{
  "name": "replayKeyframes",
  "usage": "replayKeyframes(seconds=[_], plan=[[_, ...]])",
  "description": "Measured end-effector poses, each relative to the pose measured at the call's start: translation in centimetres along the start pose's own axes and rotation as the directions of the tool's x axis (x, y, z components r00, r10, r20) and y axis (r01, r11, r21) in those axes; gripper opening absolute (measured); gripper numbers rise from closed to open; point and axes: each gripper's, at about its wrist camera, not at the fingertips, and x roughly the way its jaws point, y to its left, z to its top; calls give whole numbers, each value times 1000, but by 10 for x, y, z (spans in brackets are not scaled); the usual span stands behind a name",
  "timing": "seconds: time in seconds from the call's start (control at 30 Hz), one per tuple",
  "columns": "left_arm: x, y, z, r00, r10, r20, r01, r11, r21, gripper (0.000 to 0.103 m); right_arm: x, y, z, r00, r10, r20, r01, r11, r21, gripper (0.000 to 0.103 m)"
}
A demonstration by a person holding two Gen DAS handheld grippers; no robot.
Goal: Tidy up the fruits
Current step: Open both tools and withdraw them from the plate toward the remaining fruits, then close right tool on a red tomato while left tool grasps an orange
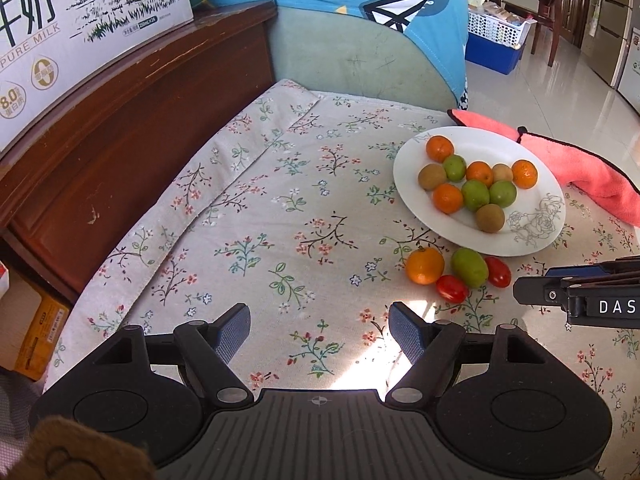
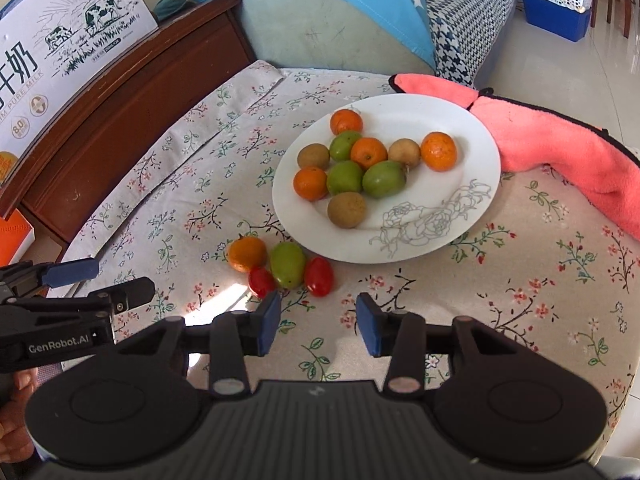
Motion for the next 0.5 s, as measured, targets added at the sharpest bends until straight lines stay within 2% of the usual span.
replayKeyframes(seconds=[0.2, 0.5], plan=[[1, 9, 1, 1000, -3, 1, 3, 999, -41, 77, 11, 5, 1, 1000, -26, 12, 26, 1000, -13, 42], [15, 11, 5, 998, -53, -18, 50, 993, -103, 77, 30, 14, 2, 997, -73, 16, 74, 994, -77, 31]])
